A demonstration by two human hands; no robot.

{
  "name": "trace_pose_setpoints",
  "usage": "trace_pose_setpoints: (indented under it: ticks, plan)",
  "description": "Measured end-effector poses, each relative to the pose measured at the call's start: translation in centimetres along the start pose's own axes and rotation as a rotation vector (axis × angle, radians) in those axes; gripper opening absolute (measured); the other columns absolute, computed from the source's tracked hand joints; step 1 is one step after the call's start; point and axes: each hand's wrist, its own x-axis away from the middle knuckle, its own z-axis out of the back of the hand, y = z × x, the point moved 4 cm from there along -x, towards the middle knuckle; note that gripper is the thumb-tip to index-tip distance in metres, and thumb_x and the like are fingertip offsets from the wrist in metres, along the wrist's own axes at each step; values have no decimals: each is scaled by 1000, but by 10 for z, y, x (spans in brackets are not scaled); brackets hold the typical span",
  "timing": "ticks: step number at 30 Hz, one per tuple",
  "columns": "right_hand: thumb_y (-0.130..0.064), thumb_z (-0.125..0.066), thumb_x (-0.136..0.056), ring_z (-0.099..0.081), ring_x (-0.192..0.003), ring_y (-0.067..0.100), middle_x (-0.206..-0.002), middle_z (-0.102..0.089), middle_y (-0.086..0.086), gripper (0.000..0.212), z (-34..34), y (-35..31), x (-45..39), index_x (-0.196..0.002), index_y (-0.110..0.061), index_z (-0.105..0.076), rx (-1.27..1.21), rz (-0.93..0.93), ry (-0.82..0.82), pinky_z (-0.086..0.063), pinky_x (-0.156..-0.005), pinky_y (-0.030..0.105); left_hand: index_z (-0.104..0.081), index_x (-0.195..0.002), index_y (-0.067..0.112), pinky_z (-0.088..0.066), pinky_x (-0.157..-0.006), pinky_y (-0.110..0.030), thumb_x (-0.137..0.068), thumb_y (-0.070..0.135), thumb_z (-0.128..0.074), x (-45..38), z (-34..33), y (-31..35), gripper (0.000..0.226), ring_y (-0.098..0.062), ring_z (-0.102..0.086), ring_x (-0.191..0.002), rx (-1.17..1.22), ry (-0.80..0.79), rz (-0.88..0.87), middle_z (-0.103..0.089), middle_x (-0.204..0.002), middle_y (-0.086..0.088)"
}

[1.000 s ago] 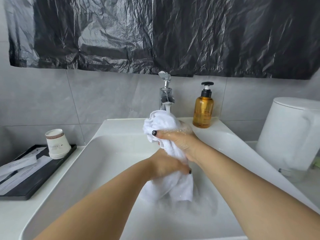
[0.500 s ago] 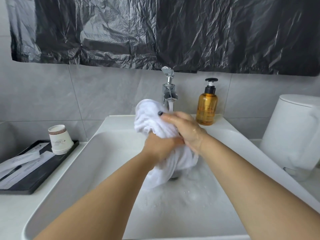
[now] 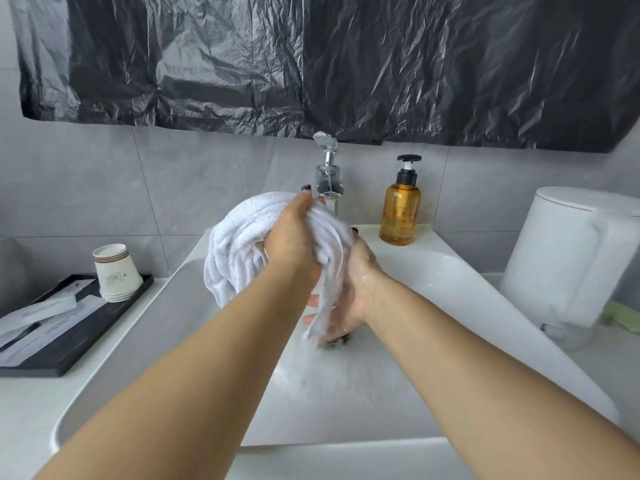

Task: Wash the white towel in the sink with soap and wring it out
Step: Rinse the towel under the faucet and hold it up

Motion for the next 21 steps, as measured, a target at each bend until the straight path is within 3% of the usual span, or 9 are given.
trace_pose_setpoints:
  ticks: [2, 4, 6, 8, 12, 14, 17, 19, 21]
  plan:
    - [-89, -32, -73, -64, -97, 49, -108, -67, 27, 96, 3, 14, 10, -117, -9, -64, -122, -68, -29, -55, -75, 57, -60, -72, 13, -51, -58, -25, -85, 25, -73, 5, -7, 8, 22, -15, -64, -50, 41, 40, -2, -63, -56, 2]
    - [-82, -29, -84, -67, -96, 43, -107, -67, 27, 90, 7, 13, 14, -115, -5, -63, -294, -1, -95, -58, -74, 52, -60, -70, 16, -49, -54, -25, -80, 27, -73, 8, -3, 8, 20, -16, -60, -46, -92, 110, -34, -61, -53, 3]
    - [-70, -31, -92, -69, -89, 36, -96, -73, 23, 77, 10, 1, 18, -106, -5, -69, -388, 109, -93, -58, -75, 47, -67, -72, 15, -56, -63, -32, -71, 32, -74, 12, 7, -1, 18, -21, -68, -57, -254, 160, -71, -68, -62, -1]
    - [-59, -42, -93, -69, -79, 32, -81, -75, 18, 61, 7, -8, 17, -97, -6, -71, -427, 161, 10, -55, -76, 41, -68, -74, 12, -56, -68, -34, -69, 27, -73, 17, 14, -9, 17, -23, -70, -66, -300, 191, -95, -70, -68, -4]
    - [-38, -53, -86, -72, -75, 28, -83, -76, 9, 34, -9, -5, 3, -98, -12, -73, -330, 320, 231, -56, -68, 33, -59, -68, 12, -44, -49, -21, -75, 16, -68, 21, 16, -11, 12, -18, -59, -54, -289, 252, -125, -60, -58, -1]
    - [-36, -50, -93, -71, -88, 30, -93, -75, 9, 32, -10, -3, -3, -89, -12, -70, -204, 376, 312, -57, -80, 37, -58, -70, 12, -42, -47, -20, -74, 17, -66, 20, 20, -13, 10, -17, -57, -52, -281, 273, -106, -59, -59, -1]
    - [-34, -39, -97, -64, -108, 32, -113, -69, 11, 39, -4, -8, -11, -103, -9, -68, 60, 468, 430, -50, -96, 41, -58, -70, 15, -41, -48, -20, -72, 20, -63, 18, 27, -17, 7, -17, -55, -48, -284, 268, -28, -61, -65, -1]
    - [-27, -40, -96, -63, -101, 29, -107, -68, 9, 36, 1, -9, -13, -105, -5, -67, 137, 462, 464, -50, -92, 35, -57, -69, 16, -40, -51, -23, -71, 19, -62, 18, 27, -17, 6, -16, -52, -47, -312, 263, -27, -59, -62, 0]
    - [-18, -42, -95, -64, -99, 29, -98, -66, 10, 27, 3, -10, -14, -94, -7, -67, 169, 451, 474, -48, -82, 30, -55, -67, 16, -39, -49, -23, -72, 18, -61, 20, 26, -15, 8, -15, -50, -43, -347, 251, -34, -55, -54, 3]
